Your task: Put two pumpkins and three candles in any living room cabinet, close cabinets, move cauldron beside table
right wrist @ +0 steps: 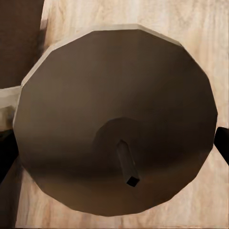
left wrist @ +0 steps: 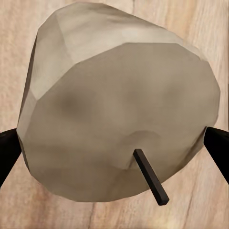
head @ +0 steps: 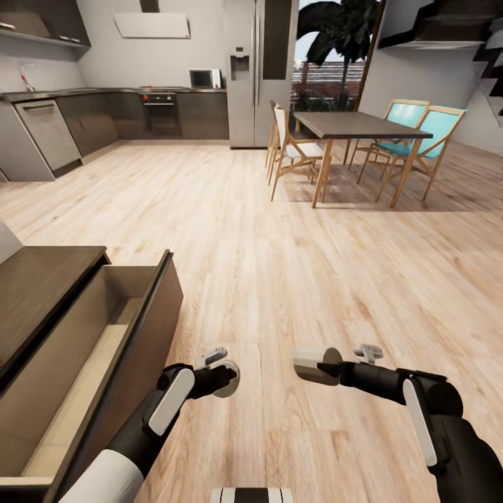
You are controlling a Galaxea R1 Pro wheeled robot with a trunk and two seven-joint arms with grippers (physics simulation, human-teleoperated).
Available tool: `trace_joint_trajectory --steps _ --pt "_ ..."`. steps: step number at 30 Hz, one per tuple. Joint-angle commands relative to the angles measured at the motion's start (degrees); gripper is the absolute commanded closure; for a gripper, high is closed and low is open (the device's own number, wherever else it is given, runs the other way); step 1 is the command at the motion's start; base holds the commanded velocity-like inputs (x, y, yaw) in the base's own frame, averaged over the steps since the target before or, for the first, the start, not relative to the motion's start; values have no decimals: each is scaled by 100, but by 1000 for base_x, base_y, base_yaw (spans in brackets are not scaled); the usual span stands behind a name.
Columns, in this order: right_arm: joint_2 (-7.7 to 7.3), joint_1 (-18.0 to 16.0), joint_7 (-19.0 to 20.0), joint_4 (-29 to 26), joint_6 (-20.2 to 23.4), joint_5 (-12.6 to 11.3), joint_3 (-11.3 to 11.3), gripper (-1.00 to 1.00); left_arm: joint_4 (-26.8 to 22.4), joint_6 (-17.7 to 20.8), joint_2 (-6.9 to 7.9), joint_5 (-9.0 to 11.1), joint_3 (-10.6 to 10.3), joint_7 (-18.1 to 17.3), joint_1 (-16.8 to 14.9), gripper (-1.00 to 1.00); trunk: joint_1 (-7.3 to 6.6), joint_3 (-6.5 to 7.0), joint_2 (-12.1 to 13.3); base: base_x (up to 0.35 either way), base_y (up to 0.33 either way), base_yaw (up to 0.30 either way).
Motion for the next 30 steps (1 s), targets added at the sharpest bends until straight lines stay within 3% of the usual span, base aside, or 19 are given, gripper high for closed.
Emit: trace_joint_trajectory --steps 1,9,30 --pt "4 -3 -161 -4 78 -147 1 100 -5 8 1 58 -7 55 -2 100 -3 18 0 0 0 0" --pt "0 -3 -435 8 23 -169 9 100 -5 13 3 71 -7 55 -2 100 -24 195 10 0 0 0" --pt "3 -3 -493 31 64 -139 8 100 -23 17 1 77 -14 55 0 100 -78 661 38 0 0 0"
